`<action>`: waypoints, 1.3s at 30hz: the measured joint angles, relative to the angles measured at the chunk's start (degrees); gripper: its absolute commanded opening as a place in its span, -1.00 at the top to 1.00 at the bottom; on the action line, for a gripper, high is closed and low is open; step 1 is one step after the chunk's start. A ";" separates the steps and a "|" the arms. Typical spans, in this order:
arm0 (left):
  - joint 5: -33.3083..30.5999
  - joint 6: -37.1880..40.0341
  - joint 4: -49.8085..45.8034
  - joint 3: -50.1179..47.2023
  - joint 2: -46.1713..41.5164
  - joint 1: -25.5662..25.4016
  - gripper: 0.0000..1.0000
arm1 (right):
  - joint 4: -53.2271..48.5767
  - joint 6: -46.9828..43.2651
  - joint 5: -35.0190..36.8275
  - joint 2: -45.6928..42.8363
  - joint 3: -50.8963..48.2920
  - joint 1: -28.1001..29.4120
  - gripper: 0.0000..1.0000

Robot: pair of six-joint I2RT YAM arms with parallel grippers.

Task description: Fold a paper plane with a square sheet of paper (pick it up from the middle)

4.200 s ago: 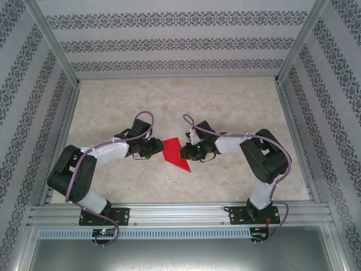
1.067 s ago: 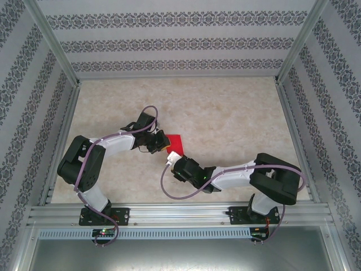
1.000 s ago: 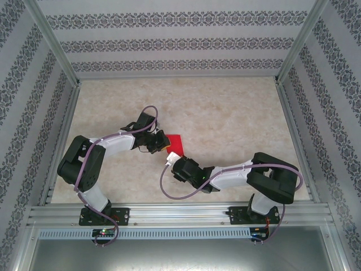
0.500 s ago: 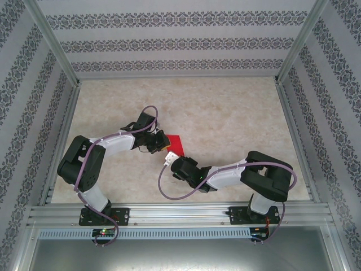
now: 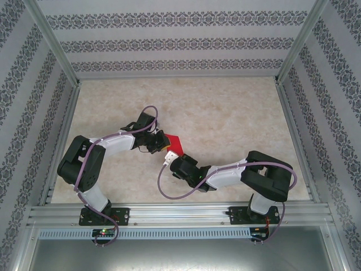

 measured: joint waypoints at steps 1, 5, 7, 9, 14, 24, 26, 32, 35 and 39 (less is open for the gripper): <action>-0.02 0.00 -0.09 0.00 -0.13 0.00 0.72 | -0.13 0.00 0.17 -0.02 0.13 0.00 1.00; -1.51 -0.09 -1.07 -0.02 -1.79 0.00 0.56 | -0.37 0.24 0.48 -0.02 0.28 0.00 1.00; -2.62 -0.63 -1.25 -0.39 -3.23 0.07 0.41 | -0.44 0.74 0.28 -0.04 0.28 -0.02 1.00; -3.91 -1.07 -1.31 -1.62 -5.75 0.52 0.29 | -0.79 1.70 -0.79 -0.26 0.28 -0.02 1.00; -8.39 -1.75 -2.56 -4.79 -12.74 2.40 0.10 | -1.40 5.31 -7.04 -2.01 0.28 -0.50 1.00; -16.41 -4.09 -4.15 -10.47 -24.65 5.29 0.03 | 4.02 17.49 -23.67 -7.37 -3.87 -8.50 1.00; -16.74 -4.13 -4.26 -10.51 -24.94 5.29 0.03 | 6.12 20.11 -26.80 -8.02 -5.86 -10.12 1.00; -16.46 -4.26 -4.20 -10.62 -24.46 5.29 0.05 | 10.10 29.29 -38.10 -8.13 -8.50 -16.39 1.00; -16.00 -4.26 -4.20 -10.62 -23.61 5.29 0.05 | 13.16 33.94 -43.32 -8.13 -9.31 -19.52 1.00; -15.06 -4.26 -3.98 -10.71 -22.91 5.29 0.05 | 18.43 39.30 -48.72 -7.45 -11.06 -22.32 1.00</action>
